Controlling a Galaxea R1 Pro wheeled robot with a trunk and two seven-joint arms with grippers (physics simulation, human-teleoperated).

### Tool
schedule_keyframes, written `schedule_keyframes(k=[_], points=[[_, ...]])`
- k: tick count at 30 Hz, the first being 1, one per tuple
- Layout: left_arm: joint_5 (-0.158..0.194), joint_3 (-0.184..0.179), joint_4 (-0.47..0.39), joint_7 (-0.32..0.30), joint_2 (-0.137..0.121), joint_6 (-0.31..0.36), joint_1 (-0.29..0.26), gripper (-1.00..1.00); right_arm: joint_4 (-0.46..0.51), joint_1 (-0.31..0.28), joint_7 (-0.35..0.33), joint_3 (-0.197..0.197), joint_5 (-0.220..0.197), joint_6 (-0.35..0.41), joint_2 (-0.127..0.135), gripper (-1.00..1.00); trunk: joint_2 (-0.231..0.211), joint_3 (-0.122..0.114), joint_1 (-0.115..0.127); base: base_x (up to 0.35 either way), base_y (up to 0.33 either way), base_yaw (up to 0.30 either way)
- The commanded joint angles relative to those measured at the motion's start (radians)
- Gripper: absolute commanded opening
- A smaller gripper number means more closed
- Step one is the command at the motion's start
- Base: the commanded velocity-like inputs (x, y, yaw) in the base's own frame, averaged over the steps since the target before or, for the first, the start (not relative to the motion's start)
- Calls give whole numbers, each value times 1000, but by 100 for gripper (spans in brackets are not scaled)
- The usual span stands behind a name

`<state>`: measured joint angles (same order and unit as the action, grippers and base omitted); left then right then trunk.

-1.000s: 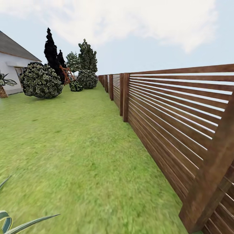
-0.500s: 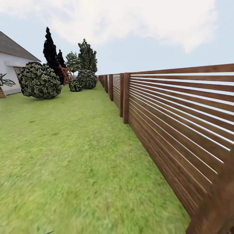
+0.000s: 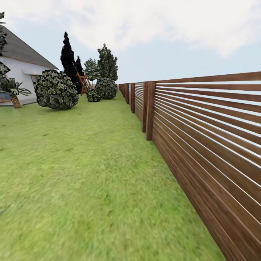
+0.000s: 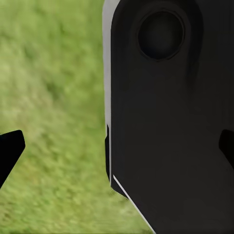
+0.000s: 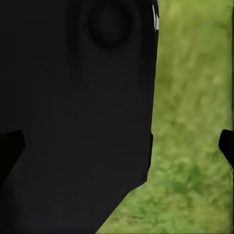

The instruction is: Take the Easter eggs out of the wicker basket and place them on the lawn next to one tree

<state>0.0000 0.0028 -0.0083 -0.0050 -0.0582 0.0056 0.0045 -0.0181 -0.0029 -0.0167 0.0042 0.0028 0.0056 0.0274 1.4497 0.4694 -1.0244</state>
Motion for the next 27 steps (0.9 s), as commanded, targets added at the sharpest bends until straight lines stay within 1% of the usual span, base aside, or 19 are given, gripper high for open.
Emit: schedule_keyframes(k=[1, 5, 8, 10, 16, 27], points=[[-1, 0, -1, -1, 0, 1, 0, 100, 0, 0, -2, 0, 0, 1, 0, 100, 0, 1, -1, 326, 0, 249], [0, 0, -1, -1, 0, 1, 0, 100, 0, 0, -2, 0, 1, 1, 0, 100, 0, 1, -1, 326, 0, 194], [1, 0, -1, 0, 0, 1, 0, 100, 0, 0, -2, -1, 0, -6, 2, 100, 0, 1, -1, 281, 0, 44], [2, 0, -1, 0, 0, 1, 0, 100, 0, 0, -4, 0, 2, -10, 8, 100, 0, 1, -1, 73, 0, 8], [0, 0, -1, 0, 0, 1, 0, 100, 0, 0, -3, -1, 2, -9, 7, 100, 0, 1, -1, 58, 0, 1], [-1, -1, -1, -1, 0, 1, 0, 100, 0, 0, -2, -1, 0, -7, 3, 100, 0, 1, -1, 315, 0, 1]])
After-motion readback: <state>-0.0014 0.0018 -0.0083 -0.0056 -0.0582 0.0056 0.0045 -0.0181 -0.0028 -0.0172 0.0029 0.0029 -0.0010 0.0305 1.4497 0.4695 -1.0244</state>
